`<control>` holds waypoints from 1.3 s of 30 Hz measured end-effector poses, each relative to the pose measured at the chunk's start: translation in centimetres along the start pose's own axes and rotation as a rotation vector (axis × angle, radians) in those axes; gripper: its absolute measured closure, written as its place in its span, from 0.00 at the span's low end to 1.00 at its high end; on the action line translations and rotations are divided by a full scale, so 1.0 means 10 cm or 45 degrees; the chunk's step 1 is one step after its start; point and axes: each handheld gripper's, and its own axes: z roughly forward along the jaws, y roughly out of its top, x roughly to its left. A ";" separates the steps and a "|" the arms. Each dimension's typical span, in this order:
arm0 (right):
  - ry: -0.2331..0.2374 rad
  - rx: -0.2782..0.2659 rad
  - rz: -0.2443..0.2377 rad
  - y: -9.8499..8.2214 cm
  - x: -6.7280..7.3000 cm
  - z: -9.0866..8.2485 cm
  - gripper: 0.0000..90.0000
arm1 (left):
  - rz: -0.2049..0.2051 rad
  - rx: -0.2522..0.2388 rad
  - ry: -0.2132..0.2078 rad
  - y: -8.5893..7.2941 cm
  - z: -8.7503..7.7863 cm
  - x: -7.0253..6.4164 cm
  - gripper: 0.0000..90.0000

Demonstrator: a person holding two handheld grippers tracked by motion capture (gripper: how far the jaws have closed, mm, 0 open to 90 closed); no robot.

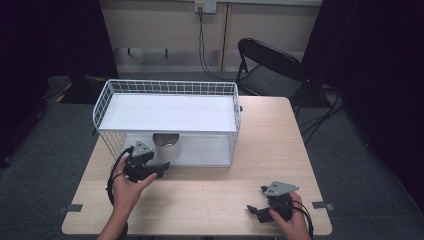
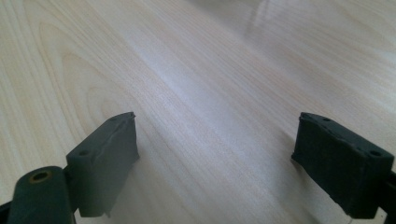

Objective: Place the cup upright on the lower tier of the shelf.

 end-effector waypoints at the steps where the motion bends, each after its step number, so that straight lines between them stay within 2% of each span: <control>1: 0.000 0.000 0.001 0.00 0.00 0.00 0.14 | 0.006 0.003 -0.019 -0.01 -0.01 0.00 0.30; 7: 0.000 0.000 0.000 0.00 0.00 0.00 0.14 | 0.032 0.029 -0.082 -0.07 -0.06 -0.01 0.25; 9: 0.001 0.000 0.000 0.00 0.00 0.00 0.14 | 0.042 0.038 -0.088 -0.09 -0.07 -0.02 0.24; 11: 0.001 0.000 -0.001 0.00 0.00 0.00 0.14 | 0.035 0.047 -0.104 -0.13 -0.07 -0.04 0.24; 12: 0.001 0.000 -0.001 0.00 0.00 0.00 0.14 | 0.051 0.063 -0.122 -0.15 -0.08 -0.04 0.24; 18: 0.003 0.001 -0.003 0.00 0.00 0.00 0.14 | 0.032 0.079 -0.168 -0.26 -0.09 -0.05 0.19; 22: 0.003 0.000 -0.005 0.00 -0.01 0.00 0.14 | 0.033 0.090 -0.173 -0.34 -0.10 -0.05 0.19; 25: 0.003 0.000 -0.006 0.01 -0.01 0.01 0.14 | 0.021 0.102 -0.192 -0.40 -0.10 -0.03 0.19; 26: 0.003 0.001 -0.006 0.01 -0.01 0.01 0.14 | -0.004 0.092 -0.211 -0.45 -0.10 -0.02 0.19; 29: 0.003 0.001 -0.006 0.01 -0.01 0.01 0.14 | 0.004 0.095 -0.210 -0.49 -0.10 -0.02 0.19; 34: 0.004 0.001 -0.007 0.01 -0.01 0.01 0.14 | -0.019 0.102 -0.196 -0.59 -0.09 0.01 0.20; 38: 0.008 0.002 -0.009 0.01 -0.01 0.01 0.14 | 0.002 0.118 -0.181 -0.65 -0.07 0.01 0.20; 39: 0.009 0.002 -0.009 0.01 -0.01 0.01 0.14 | -0.006 0.109 -0.181 -0.66 -0.06 0.01 0.20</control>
